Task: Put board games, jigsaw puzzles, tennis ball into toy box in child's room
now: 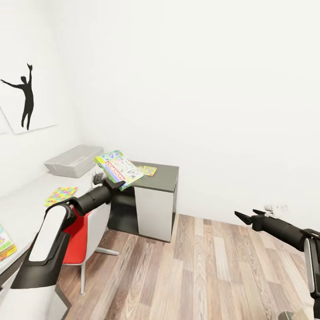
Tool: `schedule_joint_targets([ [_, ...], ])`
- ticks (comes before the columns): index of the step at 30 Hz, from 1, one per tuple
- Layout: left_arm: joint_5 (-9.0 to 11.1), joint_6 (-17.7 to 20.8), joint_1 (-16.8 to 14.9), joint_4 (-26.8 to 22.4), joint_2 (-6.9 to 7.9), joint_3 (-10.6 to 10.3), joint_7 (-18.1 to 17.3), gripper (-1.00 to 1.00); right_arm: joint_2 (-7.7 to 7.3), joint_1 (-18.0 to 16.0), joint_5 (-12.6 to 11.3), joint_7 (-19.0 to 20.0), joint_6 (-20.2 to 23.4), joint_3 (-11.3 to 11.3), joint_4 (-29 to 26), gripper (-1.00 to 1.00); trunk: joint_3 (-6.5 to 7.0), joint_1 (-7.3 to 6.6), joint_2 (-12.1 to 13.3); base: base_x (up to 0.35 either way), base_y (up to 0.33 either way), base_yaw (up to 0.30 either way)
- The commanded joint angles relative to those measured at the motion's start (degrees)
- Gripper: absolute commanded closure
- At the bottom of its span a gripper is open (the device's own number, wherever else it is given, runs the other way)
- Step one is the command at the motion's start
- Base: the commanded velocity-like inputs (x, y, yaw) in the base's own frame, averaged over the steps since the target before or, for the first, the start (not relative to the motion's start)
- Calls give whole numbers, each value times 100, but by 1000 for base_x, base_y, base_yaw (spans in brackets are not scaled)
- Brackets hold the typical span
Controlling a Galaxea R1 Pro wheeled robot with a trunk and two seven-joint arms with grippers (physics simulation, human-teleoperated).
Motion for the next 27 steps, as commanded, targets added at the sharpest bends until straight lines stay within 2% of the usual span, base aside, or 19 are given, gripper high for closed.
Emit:
schedule_joint_targets([
  [1, 85, 21, -135, 55, 2, 45, 243, 100, 0, -6, 55, 58, 20, -10, -7, -100, 11, -22, 37, 0, 0, 298],
  [4, 103, 27, -327, 216, -1, 79, 517, 100, 0, -8, 55, 58, 20, -10, -7, -100, 65, -88, 157, 0, 0, 298],
  [7, 214, 31, -567, 545, -2, 94, 715, 100, -5, -56, 57, 52, 37, -10, -6, -100, 119, -154, 277, 0, 0, 298],
  [10, 266, 32, -803, 920, -21, 81, 771, 100, -6, -152, 59, 46, 75, -19, -6, -100, 173, -220, 397, 0, 0, 298],
  [12, 277, 33, -1079, 1312, -48, 47, 803, 100, 4, -277, 57, 44, 179, -43, -7, -100, 209, -264, 478, 0, 0, 298],
  [13, 278, 31, -1242, 1504, -63, -4, 831, 100, 9, -343, 57, 43, 286, -53, -6, -100, 227, -286, 518, 0, 0, 298],
  [16, 287, 31, -1471, 1737, -72, -123, 867, 100, 9, -440, 56, 41, 476, -64, -7, -100, 280, -351, 638, 0, 0, 298],
  [17, 296, 37, -1521, 1778, -61, -142, 866, 100, 9, -453, 56, 41, 502, -65, -7, -100, 298, -373, 678, 0, 0, 298],
  [18, 349, 215, -1691, 1867, 20, -160, 851, 100, 5, -496, 58, 20, 569, -64, -3, -100, 316, -395, 718, 0, 0, 298],
  [27, 372, 381, -1755, 1820, 106, -175, 840, 100, 10, -508, 57, 38, 602, -65, -4, -100, 478, -593, 1079, 0, 0, 264],
])
